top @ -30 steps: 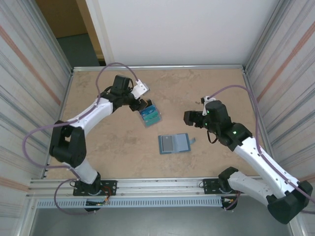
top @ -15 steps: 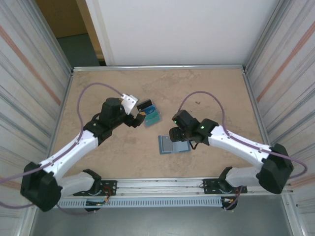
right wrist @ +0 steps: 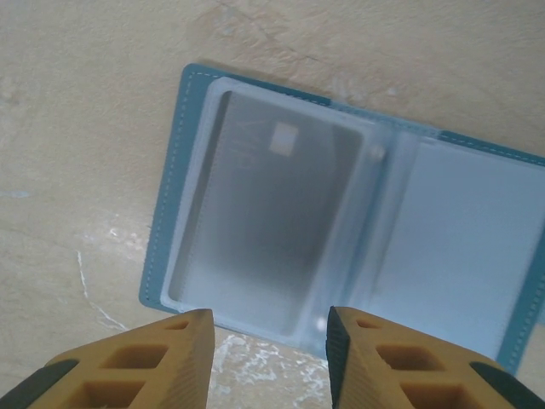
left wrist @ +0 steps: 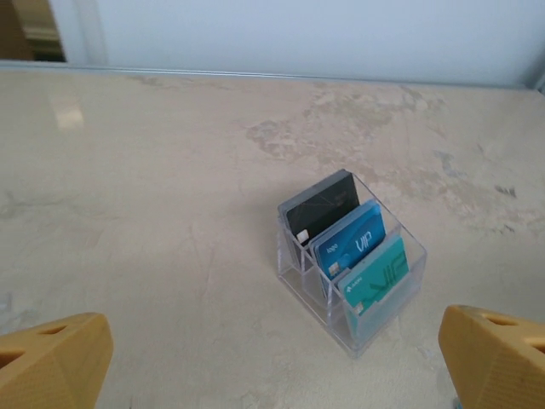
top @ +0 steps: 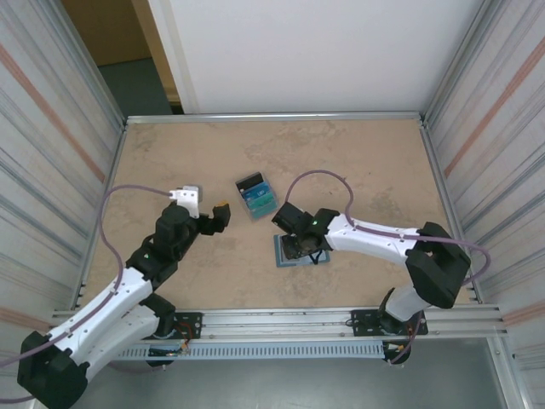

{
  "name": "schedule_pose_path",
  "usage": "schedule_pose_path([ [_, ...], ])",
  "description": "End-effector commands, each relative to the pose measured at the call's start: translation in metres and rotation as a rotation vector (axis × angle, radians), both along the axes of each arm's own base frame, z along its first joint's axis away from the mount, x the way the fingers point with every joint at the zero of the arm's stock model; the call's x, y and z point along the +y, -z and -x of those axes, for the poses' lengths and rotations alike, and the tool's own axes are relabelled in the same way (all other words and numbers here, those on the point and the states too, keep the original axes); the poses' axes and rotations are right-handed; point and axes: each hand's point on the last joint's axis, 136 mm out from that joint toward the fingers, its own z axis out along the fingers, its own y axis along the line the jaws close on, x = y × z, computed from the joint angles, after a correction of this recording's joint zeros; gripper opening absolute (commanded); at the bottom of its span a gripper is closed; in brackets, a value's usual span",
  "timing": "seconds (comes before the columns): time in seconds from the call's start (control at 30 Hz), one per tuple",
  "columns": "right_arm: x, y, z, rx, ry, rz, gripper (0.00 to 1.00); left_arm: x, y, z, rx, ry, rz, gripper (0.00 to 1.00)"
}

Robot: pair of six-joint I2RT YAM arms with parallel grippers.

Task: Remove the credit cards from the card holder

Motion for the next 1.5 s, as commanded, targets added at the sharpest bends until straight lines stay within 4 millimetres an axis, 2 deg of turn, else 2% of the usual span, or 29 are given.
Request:
schedule_pose_path([
  [0.0, 0.009, 0.002, -0.003, 0.002, -0.018, 0.014, 0.4, 0.015, -0.006, -0.001, -0.029, -0.106, 0.102, 0.99],
  [0.33, 0.023, 0.023, -0.004, 0.04, -0.017, 0.057, 0.47, 0.023, 0.001, 0.001, -0.017, -0.123, 0.07, 0.99],
  [0.5, 0.021, 0.031, -0.002, 0.055, -0.006, 0.076, 0.49, 0.022, 0.004, 0.0, -0.009, -0.122, 0.062, 0.99],
  [0.9, 0.015, 0.051, 0.005, 0.09, 0.007, 0.097, 0.47, 0.023, 0.008, -0.001, 0.01, -0.122, 0.04, 0.99],
  [1.03, 0.015, 0.052, 0.007, 0.099, 0.009, 0.092, 0.46, 0.023, 0.006, 0.0, 0.013, -0.119, 0.034, 0.99],
  [1.23, 0.021, 0.045, 0.009, 0.118, 0.008, -0.009, 0.44, 0.024, 0.0, 0.002, 0.0, -0.113, 0.036, 0.99],
  [1.47, 0.015, 0.044, 0.006, 0.135, 0.022, -0.072, 0.37, 0.021, -0.005, 0.004, -0.001, -0.09, 0.039, 0.99],
])
